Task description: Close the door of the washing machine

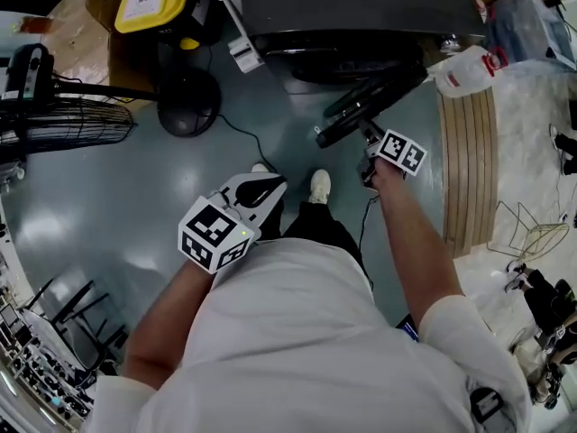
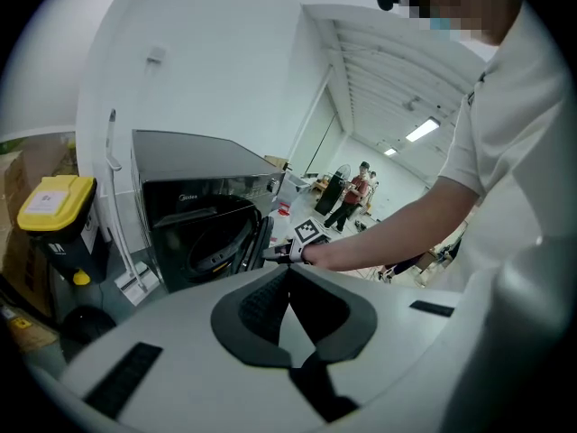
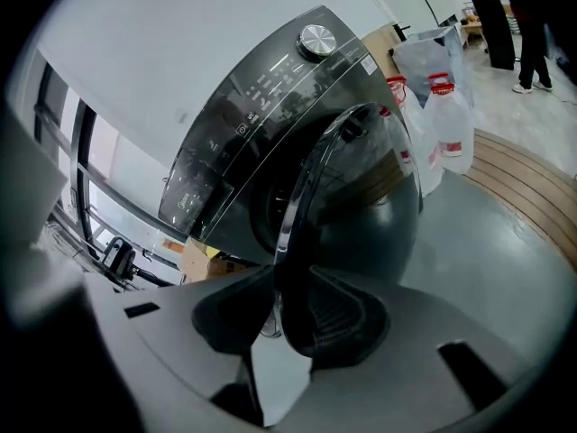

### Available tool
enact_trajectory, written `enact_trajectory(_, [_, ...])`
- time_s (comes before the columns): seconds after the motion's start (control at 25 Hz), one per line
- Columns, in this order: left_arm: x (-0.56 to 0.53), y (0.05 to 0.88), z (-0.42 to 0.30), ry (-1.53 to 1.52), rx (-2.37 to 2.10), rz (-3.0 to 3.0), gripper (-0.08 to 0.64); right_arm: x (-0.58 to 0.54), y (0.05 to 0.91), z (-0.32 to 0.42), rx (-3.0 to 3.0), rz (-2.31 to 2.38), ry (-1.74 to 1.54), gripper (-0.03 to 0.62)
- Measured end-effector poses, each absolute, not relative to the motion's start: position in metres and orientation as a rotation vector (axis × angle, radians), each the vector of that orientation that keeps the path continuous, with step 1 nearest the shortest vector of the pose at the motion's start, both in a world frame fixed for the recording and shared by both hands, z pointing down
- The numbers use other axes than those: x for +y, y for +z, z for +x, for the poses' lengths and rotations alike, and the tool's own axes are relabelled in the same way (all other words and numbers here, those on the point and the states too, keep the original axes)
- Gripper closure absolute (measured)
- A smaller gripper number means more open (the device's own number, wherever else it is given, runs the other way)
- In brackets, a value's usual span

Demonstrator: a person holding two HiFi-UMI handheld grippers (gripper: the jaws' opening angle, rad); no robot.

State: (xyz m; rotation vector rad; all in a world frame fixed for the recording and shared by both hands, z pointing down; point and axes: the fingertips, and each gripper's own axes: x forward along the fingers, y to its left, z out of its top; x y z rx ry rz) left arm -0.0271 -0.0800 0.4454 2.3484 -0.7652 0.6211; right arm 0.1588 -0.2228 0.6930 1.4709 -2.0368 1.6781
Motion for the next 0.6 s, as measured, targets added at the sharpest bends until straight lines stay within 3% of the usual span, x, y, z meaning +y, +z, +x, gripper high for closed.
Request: enact_trajectory(0.6, [-0.087, 0.45, -0.054, 0.598, -0.803, 2.309, 0.543, -0.274, 0.693, 0.119, -2.044, 1.504, 1.727, 0.471])
